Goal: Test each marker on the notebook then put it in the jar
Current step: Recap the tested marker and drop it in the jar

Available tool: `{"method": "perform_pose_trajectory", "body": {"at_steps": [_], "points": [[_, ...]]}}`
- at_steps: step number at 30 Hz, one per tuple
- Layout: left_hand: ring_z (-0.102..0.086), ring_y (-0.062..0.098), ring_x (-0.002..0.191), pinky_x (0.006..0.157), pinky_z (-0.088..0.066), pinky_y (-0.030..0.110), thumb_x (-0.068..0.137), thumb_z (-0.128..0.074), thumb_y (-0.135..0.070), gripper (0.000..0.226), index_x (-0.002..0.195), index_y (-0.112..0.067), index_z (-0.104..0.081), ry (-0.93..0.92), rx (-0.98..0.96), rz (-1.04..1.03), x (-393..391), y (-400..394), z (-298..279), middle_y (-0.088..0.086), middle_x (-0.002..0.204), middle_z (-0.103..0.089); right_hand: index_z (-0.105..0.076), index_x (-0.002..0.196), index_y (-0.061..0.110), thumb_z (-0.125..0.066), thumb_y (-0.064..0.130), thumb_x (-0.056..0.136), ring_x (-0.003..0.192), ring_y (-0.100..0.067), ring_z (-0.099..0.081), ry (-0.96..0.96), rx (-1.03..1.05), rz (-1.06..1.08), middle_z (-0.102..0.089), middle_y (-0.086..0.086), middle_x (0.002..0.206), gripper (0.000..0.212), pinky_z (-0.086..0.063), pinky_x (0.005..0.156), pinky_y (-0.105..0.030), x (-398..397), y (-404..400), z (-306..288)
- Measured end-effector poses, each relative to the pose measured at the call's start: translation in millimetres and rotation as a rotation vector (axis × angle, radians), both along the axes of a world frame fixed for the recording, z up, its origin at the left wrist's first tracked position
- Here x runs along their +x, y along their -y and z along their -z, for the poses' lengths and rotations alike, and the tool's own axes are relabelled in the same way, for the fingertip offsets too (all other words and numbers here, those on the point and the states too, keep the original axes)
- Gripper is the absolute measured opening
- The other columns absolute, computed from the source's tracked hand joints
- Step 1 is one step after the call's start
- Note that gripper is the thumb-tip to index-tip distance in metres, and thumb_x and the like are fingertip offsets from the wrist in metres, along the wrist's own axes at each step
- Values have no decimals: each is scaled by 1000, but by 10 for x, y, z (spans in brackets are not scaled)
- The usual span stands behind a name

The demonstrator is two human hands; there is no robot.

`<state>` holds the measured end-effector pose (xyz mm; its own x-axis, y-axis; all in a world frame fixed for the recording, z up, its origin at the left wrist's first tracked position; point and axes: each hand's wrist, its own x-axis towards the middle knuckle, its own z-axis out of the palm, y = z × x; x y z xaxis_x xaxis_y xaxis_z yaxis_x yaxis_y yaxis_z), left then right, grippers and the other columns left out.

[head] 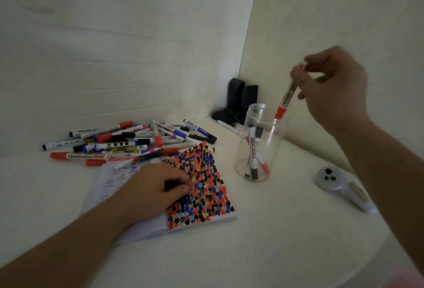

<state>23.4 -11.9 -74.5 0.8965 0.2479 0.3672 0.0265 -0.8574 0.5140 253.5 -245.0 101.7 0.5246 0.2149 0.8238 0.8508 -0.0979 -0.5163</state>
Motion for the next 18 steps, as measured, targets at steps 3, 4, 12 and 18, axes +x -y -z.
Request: {"method": "perform_pose_trajectory", "body": {"at_steps": [3, 4, 12, 18], "points": [[-62, -10, 93, 77, -49, 11, 96, -69, -33, 15, 94, -47, -72, -15, -21, -10, -23, 20, -17, -29, 89, -68, -65, 91, 30, -79, 32, 91, 69, 7, -63, 14, -301, 93, -73, 18, 93, 13, -51, 68, -20, 85, -101, 279], [-62, -10, 93, 77, -49, 11, 96, -69, -33, 16, 93, -49, -71, -15, -29, -12, -31, 22, -16, -30, 89, -67, -67, 89, 29, -77, 33, 91, 75, 7, -64, 12, -371, 108, -72, 18, 90, 11, -50, 71, -21, 91, -118, 365], [-61, -7, 84, 70, -41, 11, 95, -70, -31, 11, 96, -41, -75, 131, 2, -215, -37, -27, -80, -32, 83, -63, -57, 67, 17, -54, 37, 102, 58, -23, -54, -4, -566, 184, -58, 0, 58, 40, -44, 57, -33, 85, -158, 580], [-62, 21, 95, 86, -54, 43, 87, -71, -35, 13, 100, -33, -73, 195, 81, -691, -211, -657, -20, -6, 97, -66, -67, 75, 22, -59, 39, 100, 54, -11, -59, 16, -424, 181, -71, 8, 73, 31, -52, 57, -32, 29, -200, 548]]}}
